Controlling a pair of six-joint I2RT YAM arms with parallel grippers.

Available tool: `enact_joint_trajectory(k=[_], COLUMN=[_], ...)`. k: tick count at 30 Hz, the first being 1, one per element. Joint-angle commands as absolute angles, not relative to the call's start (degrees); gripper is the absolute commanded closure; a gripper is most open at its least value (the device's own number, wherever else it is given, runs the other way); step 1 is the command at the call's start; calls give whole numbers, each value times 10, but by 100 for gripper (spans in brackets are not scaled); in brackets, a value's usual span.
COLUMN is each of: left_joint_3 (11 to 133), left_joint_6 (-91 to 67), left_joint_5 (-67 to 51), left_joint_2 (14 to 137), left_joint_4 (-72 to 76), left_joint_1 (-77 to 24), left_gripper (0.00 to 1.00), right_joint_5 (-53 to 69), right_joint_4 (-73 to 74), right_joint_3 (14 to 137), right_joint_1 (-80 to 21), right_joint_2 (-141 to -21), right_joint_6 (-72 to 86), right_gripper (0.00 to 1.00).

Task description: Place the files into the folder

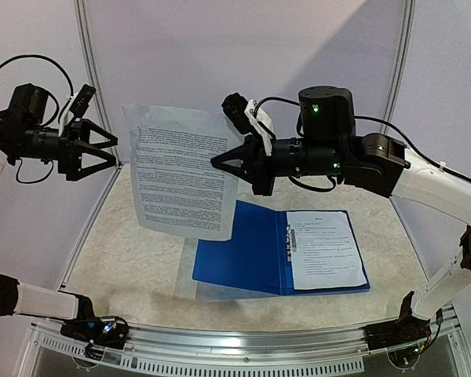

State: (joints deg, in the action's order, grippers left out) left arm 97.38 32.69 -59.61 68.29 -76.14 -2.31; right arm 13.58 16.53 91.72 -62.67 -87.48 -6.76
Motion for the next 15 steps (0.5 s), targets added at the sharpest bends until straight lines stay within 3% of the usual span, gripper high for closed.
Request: enact_joint_trajectory(k=[1, 9, 15], left_joint_3=[1010, 994, 984], left_joint_6=[353, 269, 227], left_joint_5=[-664, -543, -560], left_joint_2=[697, 713, 738], left_joint_4=[-789, -679, -630], left_joint_1=[-94, -160, -202], left_gripper=[1, 0, 1], right_joint_5=[129, 148, 178], right_joint_4=[247, 245, 241], right_joint_3=[939, 940, 938], right_joint_1=[-627, -628, -628], right_joint_2=[-880, -869, -863], right_joint_6=[-112, -119, -120], right_gripper=[100, 100, 100])
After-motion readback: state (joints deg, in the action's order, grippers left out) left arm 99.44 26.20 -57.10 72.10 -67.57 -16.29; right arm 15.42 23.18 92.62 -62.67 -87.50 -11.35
